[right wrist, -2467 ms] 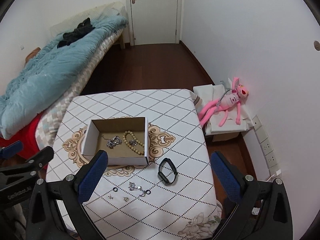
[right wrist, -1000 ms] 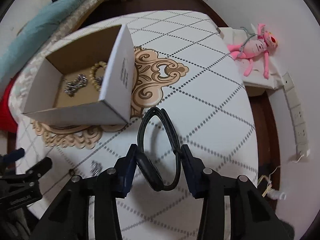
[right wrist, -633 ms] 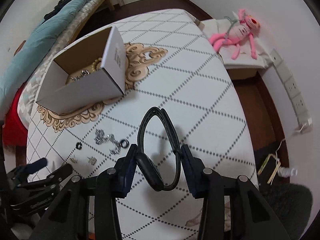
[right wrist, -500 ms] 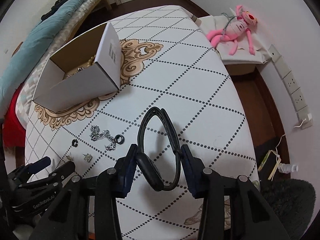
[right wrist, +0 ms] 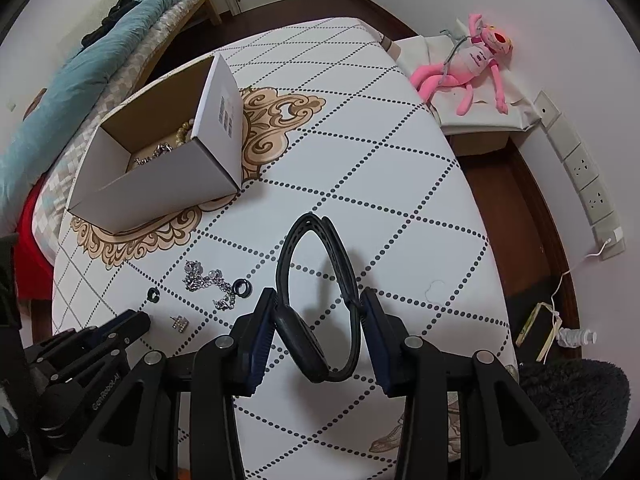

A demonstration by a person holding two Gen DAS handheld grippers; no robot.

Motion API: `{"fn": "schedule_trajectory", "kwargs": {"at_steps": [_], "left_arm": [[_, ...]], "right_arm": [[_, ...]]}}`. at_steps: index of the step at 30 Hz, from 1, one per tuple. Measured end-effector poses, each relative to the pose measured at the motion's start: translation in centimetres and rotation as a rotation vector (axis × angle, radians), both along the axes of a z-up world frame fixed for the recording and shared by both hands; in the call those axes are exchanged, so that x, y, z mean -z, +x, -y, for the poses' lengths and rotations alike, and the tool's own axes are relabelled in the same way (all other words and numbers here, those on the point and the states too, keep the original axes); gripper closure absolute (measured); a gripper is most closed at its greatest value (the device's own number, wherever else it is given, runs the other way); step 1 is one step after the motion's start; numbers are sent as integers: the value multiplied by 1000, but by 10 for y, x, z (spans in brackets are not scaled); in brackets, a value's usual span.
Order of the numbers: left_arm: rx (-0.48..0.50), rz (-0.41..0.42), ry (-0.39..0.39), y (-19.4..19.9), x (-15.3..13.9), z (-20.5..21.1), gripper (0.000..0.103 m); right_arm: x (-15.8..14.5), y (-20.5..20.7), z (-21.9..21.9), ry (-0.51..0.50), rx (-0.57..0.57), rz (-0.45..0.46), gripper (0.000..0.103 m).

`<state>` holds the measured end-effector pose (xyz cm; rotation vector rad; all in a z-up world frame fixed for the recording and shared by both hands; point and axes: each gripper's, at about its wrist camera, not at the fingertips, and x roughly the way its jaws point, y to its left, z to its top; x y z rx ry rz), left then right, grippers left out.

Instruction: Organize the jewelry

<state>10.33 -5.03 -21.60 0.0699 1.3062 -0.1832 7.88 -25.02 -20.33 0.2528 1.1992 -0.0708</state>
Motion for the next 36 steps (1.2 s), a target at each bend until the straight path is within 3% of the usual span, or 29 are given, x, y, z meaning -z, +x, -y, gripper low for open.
{"fn": "schedule_trajectory", "kwargs": {"at_steps": [5,10,16,19,24,31,34,35,36], "left_arm": [[-4,19,-31,-6,-13,-7,97],[-11,73,-87,-3,-52,-20,97],[-48,155,-173,27,-111,-38,97],[-55,162,-193,49,-125,-39,97],[-60,101,-195,90,-117,-41,97],[-92,25,-159,135,-103,-51,95],[-120,-9,-128,146,-97,-57,92],[-124,-9,-119,147,-96,-58,86],[-129,-3,-102,147,-97,-60,71]], "right_arm": [[-12,1,0,11,2,27,59],[-35,6,-4,38,-9,71,59],[-74,32,-10,90,-43,146,59],[-89,55,-19,118,-78,167,59],[-94,101,-39,141,-138,143,59],[-65,156,-64,166,-212,14,59],[-49,169,-74,180,-249,-69,51],[-45,170,-74,183,-249,-82,48],[-41,171,-75,185,-253,-100,44]]}}
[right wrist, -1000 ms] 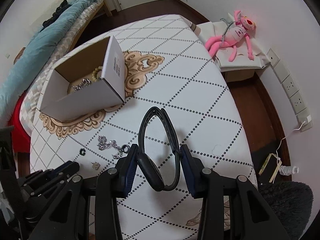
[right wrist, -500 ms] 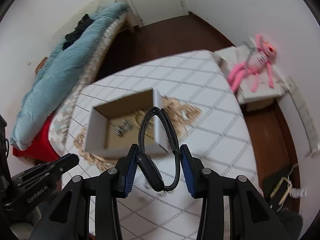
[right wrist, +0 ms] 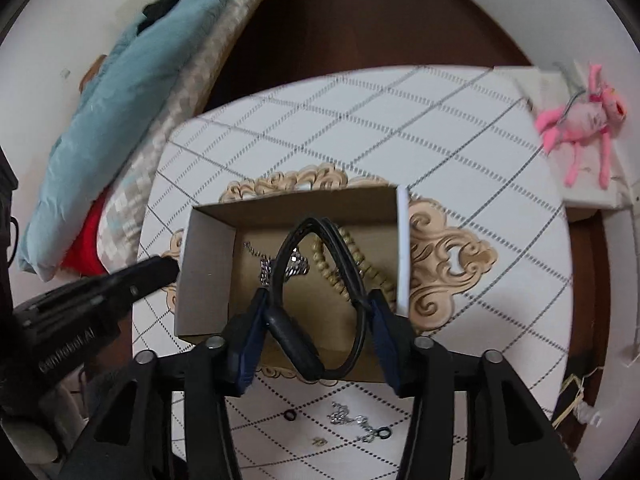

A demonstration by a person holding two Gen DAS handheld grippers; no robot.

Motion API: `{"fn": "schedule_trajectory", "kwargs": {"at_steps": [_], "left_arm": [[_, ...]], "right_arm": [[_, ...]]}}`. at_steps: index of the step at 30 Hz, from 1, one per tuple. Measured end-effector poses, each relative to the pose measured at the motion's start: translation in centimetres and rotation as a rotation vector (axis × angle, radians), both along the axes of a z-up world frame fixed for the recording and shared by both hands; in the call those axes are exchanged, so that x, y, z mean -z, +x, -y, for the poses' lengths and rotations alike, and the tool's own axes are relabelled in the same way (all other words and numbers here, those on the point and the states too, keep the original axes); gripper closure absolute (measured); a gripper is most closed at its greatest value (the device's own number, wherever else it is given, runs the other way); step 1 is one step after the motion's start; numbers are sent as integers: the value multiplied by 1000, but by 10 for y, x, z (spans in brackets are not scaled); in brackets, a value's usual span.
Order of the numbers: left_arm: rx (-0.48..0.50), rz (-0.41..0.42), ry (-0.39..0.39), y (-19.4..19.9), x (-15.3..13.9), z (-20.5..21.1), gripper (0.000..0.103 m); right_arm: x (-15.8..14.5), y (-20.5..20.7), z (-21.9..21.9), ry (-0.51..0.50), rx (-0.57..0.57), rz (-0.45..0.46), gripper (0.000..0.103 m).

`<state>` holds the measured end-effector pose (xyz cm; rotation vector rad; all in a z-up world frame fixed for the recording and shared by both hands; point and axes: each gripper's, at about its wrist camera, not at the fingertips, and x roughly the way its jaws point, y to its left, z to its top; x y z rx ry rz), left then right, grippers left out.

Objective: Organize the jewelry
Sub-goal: 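Lower the watch band and earring into the box and open both tools, then lift both tools away from the box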

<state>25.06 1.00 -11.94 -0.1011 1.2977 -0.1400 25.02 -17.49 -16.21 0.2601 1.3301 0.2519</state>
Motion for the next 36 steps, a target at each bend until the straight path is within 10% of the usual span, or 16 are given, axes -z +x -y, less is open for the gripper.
{"fn": "schedule_trajectory", "kwargs": {"at_steps": [3,7,9,17,36], "left_arm": [[-10,18,27,-1,-3,-5,30],[-22,22,59,-5,-3,-11,23],[-28,30,66,-10,-2,-14,3],[-59,112,124,-30,1,-16,0],[-57,236,139,-77,-45,-6,0]], "right_arm": [[-2,-3,3,-3,14,14,36],[-14,-9,8,-24,17,47,36],[-19,-12,11,-26,21,55,36],[-24,-30,14,-261,47,128,0],[-70,-76,12,-344,60,274,0]]}}
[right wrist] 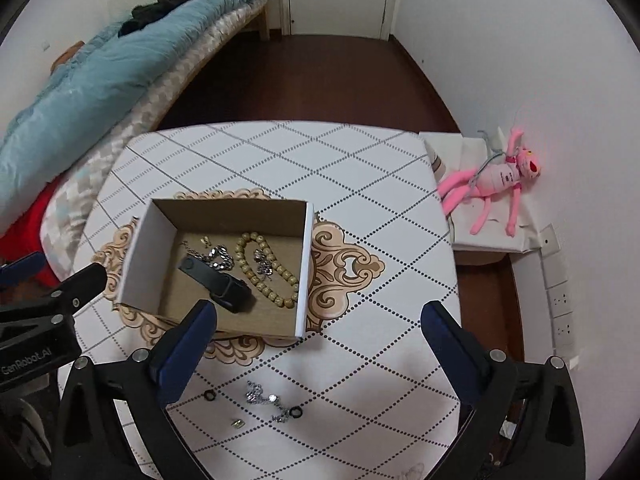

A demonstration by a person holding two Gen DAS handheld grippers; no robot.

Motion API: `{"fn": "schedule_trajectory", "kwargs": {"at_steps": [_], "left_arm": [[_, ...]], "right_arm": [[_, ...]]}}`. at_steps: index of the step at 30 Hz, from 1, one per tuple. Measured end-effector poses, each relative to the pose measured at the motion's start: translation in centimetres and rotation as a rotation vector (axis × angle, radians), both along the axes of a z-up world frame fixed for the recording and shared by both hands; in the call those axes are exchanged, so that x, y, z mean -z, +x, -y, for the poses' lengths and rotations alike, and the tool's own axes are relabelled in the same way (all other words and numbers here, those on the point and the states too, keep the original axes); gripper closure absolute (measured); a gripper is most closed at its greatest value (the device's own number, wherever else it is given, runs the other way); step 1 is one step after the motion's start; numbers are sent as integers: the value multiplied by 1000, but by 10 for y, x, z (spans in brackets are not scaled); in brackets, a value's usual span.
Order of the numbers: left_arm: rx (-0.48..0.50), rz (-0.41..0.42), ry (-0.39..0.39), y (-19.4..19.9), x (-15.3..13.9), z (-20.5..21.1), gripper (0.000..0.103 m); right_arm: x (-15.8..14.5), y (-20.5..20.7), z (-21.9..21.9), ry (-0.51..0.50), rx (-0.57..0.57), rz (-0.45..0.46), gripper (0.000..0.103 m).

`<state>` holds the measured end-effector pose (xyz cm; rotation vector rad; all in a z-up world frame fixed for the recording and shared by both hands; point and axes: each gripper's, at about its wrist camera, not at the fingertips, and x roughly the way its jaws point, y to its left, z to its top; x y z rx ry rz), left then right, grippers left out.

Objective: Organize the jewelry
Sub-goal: 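Lift both tools away from the box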

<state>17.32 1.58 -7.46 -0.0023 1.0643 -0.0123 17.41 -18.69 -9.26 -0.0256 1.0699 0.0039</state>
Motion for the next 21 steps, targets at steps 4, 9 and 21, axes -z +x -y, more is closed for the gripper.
{"fn": "schedule_trajectory", "kwargs": {"at_steps": [4,9,21], "left_arm": [[7,43,-3,-14,-22,-1,0],[9,60,1,-31,-31,-3,0],[-32,-166,130,-54,84,-4,0]], "right_arm": [[-23,-17,3,18,10,48,0],[-40,-41,10,65,28,81,0],[72,-60,17,226,-43,-140,50]]}}
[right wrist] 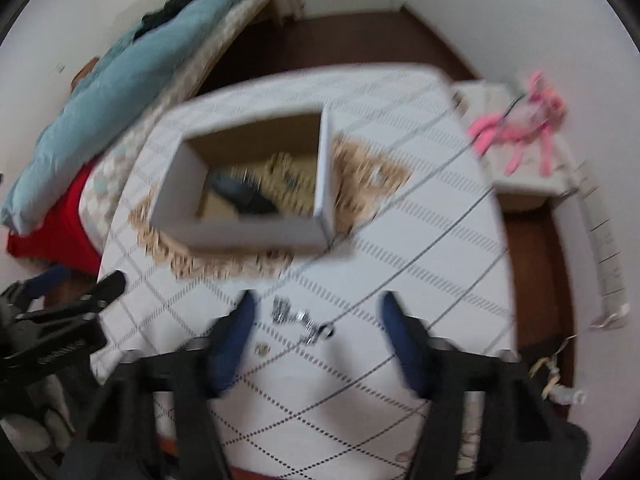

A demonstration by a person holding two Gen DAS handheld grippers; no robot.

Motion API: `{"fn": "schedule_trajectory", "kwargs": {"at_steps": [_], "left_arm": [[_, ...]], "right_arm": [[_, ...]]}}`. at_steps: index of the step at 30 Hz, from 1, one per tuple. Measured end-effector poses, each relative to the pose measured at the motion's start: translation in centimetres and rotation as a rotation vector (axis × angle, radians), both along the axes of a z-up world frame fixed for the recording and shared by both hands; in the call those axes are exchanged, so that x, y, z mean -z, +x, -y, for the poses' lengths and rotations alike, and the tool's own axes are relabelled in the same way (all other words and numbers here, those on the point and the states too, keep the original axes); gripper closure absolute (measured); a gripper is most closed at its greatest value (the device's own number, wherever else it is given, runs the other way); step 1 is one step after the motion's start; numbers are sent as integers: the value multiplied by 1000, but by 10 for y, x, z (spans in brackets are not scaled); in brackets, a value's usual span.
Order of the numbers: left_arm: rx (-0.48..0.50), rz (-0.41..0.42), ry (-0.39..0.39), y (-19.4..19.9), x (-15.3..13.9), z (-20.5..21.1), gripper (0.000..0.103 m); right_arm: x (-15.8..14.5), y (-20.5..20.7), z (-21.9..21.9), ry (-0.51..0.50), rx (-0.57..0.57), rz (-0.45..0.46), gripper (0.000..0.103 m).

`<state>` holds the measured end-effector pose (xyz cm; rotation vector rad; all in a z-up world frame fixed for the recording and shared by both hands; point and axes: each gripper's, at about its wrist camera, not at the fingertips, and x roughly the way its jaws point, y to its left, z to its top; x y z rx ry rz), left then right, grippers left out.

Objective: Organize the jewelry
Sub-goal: 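Lift both tools away from the box, then grasp the silver charm chain with the right tool while the left tool grasps a black ring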

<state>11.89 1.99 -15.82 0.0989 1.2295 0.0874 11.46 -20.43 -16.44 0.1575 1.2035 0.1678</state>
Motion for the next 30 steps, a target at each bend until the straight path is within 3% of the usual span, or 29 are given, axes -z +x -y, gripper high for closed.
{"fn": "schedule_trajectory", "kwargs": {"at_steps": [7,10,13,14,15,16,17,20,26,30], "left_arm": [[6,-79,10,-2,40,2,0],[10,-90,14,-2,47,1,0],[14,-93,22,-1,50,1,0],[16,-95,23,-2,51,3,0],[17,-97,22,-3,52,4,0],[18,-100,21,-1,52,4,0],[20,-101,18,-1,52,5,0],[25,-97,9,0,51,7,0],[66,-93,-74,0,51,26,1],[124,-84,-69,1,53,46,4]], "right_arm": [[54,8,-28,-72,-128,-101,50],[69,12,-35,-129,-152,-153,50],[71,13,-44,-171,-184,-137,53],[71,13,-46,-193,-191,-131,64],[71,13,-49,-221,-205,-121,84],[72,12,-52,-239,-219,-116,91],[73,12,-54,-239,-223,-117,99],[71,13,-49,-203,-195,-108,100],[56,14,-9,-34,-13,-80,100],[54,13,3,-10,28,-85,100]]}}
